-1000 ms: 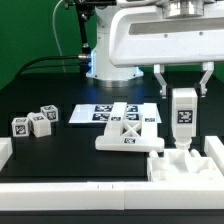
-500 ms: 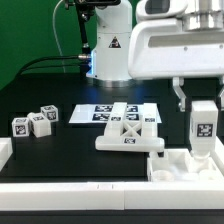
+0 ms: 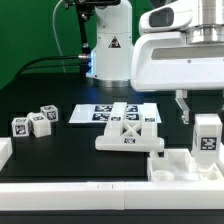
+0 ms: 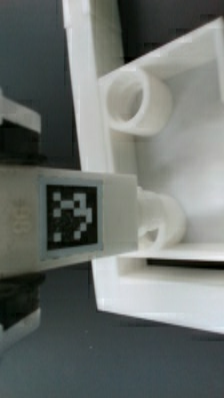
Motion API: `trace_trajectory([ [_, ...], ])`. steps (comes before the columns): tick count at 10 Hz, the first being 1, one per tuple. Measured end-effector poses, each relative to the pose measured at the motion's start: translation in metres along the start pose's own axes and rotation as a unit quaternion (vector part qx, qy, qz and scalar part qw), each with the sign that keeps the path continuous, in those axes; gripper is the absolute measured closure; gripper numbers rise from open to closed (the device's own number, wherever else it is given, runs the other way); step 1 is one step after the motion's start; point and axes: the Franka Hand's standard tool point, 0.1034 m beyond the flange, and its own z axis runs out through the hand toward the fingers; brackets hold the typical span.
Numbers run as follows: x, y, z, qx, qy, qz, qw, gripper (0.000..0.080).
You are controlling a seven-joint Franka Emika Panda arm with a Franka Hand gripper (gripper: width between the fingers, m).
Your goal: Assemble chair
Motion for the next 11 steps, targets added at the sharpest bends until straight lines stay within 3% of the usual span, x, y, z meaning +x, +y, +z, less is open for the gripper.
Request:
trace_trajectory([
  [3, -0.0062, -0.0019, 0.0119, -0.003, -0.003, -0.005, 1.000, 0.0515],
  [10, -0.0057, -0.0065, 0.0130, 0.001, 0.015, -0.010, 1.000, 0.0503],
  [11, -0.0058, -0.0065, 0.0131, 0.001, 0.015, -0.010, 1.000, 0.0271],
])
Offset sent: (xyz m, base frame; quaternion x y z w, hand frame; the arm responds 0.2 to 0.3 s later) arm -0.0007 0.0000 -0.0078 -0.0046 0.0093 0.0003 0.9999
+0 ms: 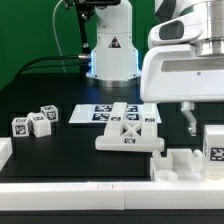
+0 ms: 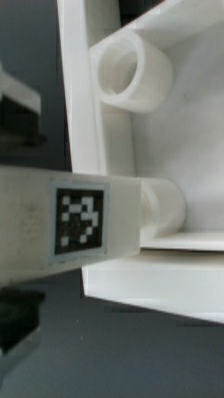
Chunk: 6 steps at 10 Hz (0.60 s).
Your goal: Assemble chair
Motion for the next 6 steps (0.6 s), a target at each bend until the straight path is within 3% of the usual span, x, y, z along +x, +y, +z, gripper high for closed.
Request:
trace_trajectory([
  [1, 0.0000, 0.0000, 0.0000, 0.000, 0.000, 0.000, 1.000, 0.0271],
  [2, -0.0008, 0.0003, 0.0004, -0.001, -0.004, -0.001, 1.000, 0.0183],
  [3, -0.0011, 0.0011, 0.0011, -0.003, -0.017, 0.000, 1.000, 0.0159],
  [5, 0.0050, 0.0008, 0.0018, -0.004, -0.033, 0.012, 0.999, 0.0152],
  [6, 0.0052, 0.0017, 0.0044, -0.009, -0.072, 0.016, 0.997, 0.0151],
])
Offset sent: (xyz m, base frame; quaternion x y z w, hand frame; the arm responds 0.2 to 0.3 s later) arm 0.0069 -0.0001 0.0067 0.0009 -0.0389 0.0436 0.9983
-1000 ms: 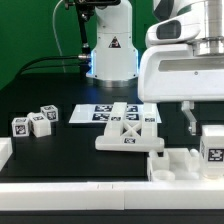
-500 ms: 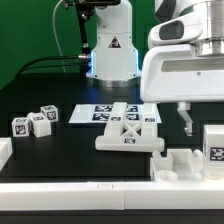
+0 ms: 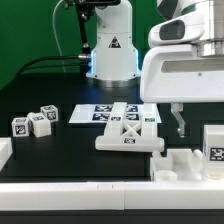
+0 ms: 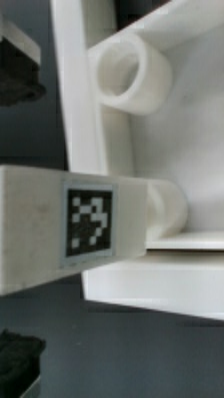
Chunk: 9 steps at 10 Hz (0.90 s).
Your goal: Assemble chair
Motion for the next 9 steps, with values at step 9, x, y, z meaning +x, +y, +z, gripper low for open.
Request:
trace_trajectory([
  [9, 0.013, 0.013, 0.010, -0.004, -0.077, 0.094, 0.993, 0.0461],
])
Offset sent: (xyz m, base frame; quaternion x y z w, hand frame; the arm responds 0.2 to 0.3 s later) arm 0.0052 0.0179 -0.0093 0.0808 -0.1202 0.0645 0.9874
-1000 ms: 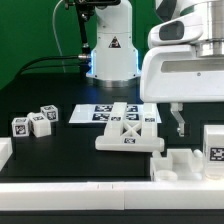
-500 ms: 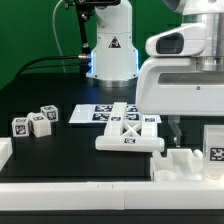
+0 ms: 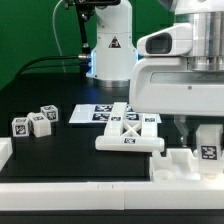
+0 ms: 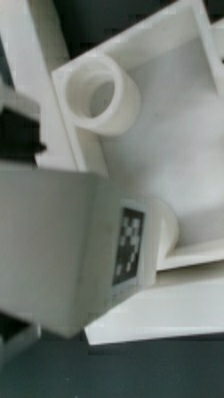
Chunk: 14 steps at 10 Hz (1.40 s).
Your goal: Assemble chair
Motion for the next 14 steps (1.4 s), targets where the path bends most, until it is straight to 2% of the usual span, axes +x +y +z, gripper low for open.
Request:
trace_trajectory([
  [1, 0.000, 0.000, 0.000, 0.000, 0.000, 0.041, 0.999, 0.0515],
  [2, -0.001, -0.001, 0.001, 0.000, -0.001, 0.074, 0.997, 0.0515],
  [3, -0.005, -0.008, 0.001, 0.000, 0.000, 0.161, 0.987, 0.0515],
  [4, -0.004, -0.009, 0.002, 0.000, 0.004, 0.223, 0.975, 0.0515],
  [5, -0.002, -0.004, 0.003, 0.013, 0.007, 0.293, 0.956, 0.0515],
  [6, -0.001, 0.003, 0.005, 0.028, 0.011, 0.379, 0.925, 0.0515],
  [9, -0.008, 0.005, 0.004, 0.026, 0.003, 0.503, 0.864, 0.0515],
  [10, -0.008, 0.005, 0.005, 0.026, 0.003, 0.504, 0.863, 0.0445],
  [11, -0.008, 0.005, 0.005, 0.026, 0.003, 0.502, 0.864, 0.0445],
  [12, -0.010, 0.003, 0.005, 0.019, 0.000, 0.480, 0.877, 0.0311],
  [13, -0.013, -0.003, 0.003, 0.005, -0.011, 0.435, 0.900, 0.0181],
  [14, -0.012, -0.008, 0.000, 0.000, -0.015, 0.378, 0.926, 0.0181],
])
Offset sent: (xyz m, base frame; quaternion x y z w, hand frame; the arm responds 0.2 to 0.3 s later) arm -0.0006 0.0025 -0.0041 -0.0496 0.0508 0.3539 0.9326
